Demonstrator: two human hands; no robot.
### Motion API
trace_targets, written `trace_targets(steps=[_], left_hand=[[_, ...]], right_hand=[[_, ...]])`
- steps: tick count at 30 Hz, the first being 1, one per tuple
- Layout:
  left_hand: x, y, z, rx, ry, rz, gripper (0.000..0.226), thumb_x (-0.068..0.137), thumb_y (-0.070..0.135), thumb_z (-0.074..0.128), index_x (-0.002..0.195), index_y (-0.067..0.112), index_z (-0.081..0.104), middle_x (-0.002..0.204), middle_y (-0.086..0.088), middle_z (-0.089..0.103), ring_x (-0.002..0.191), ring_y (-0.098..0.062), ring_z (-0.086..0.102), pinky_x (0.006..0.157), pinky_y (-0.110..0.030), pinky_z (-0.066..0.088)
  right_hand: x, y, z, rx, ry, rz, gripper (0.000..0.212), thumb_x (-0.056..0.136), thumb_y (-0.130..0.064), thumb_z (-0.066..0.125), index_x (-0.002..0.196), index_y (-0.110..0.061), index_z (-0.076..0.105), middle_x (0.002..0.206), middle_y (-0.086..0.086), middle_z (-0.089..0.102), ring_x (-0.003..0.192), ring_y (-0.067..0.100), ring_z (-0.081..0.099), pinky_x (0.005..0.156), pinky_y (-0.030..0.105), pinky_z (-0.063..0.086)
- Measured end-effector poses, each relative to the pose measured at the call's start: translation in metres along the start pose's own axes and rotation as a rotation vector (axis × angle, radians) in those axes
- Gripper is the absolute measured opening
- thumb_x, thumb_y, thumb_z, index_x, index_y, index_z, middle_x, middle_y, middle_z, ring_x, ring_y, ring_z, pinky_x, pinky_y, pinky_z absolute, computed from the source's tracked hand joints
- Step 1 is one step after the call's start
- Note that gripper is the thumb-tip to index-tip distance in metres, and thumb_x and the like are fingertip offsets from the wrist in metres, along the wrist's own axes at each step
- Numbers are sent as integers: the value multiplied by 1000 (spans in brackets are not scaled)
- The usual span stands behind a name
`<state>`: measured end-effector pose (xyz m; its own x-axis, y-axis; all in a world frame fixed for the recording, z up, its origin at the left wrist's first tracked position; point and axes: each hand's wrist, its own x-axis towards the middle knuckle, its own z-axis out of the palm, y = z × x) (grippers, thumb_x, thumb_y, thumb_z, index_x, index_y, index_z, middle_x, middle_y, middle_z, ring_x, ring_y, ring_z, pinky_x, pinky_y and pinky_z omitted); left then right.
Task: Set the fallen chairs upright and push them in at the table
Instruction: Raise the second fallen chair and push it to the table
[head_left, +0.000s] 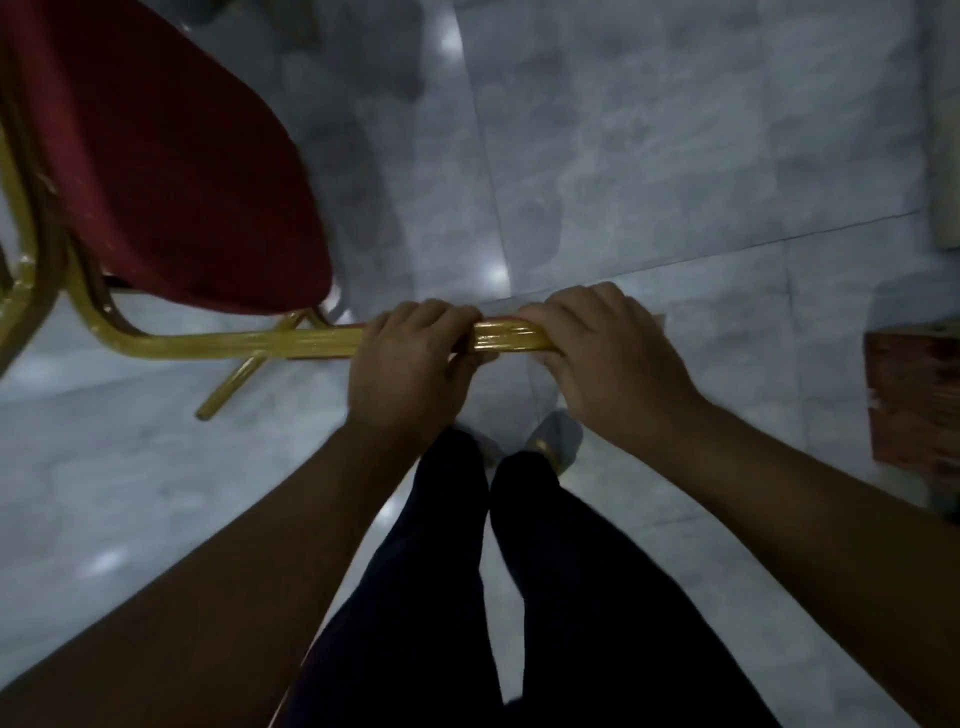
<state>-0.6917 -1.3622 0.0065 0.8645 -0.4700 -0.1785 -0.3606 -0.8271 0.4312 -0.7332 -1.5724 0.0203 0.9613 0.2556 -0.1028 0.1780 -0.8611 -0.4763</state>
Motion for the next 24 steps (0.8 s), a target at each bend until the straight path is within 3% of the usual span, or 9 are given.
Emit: trace_targets(steps=[5,8,11,14,19,24], left_hand=[[-60,2,-93,-99,146,-85,30,88,36,68,110,16,71,101,0,72,91,-21,63,81,-35,49],[-97,-2,-130,-123,163,-142,30,87,32,74,113,15,70,105,-2,71,93,-24,65,80,-37,54],[-134,-12,-157,-174,134,-164,33,87,26,76,116,12,67,107,-4,71,95,-23,66,83,-43,56],[-177,-25,-191,-197,159,-178,37,89,26,75,121,11,66,110,-4,71,97,-18,67,85,-41,56],[-233,-31,-254,-219,204,58,36,92,37,69,120,14,66,107,3,69,94,-11,61,84,-32,52],[-312,-97,-300,-222,313,159,28,96,33,64,114,12,69,99,3,70,86,-11,59,75,-30,49]], right_hand=[[-28,-35,-57,237,39,95,45,94,-43,56,129,-15,59,121,3,62,112,23,54,99,38,42],[-37,-64,-77,333,53,69,36,93,-35,59,118,-10,63,110,-3,59,103,21,53,91,31,41],[-41,-114,-87,308,109,-33,33,92,-28,60,112,-3,65,103,11,63,97,23,51,90,28,33],[-42,-169,-93,253,150,-85,35,91,-31,59,110,-2,67,101,13,64,96,22,47,88,26,30],[-44,-286,-95,230,223,-203,30,91,-31,64,109,-7,70,98,7,66,90,23,52,81,33,40],[-48,-407,-74,129,204,-229,36,94,-37,59,112,-9,71,102,4,67,93,22,55,84,29,41]])
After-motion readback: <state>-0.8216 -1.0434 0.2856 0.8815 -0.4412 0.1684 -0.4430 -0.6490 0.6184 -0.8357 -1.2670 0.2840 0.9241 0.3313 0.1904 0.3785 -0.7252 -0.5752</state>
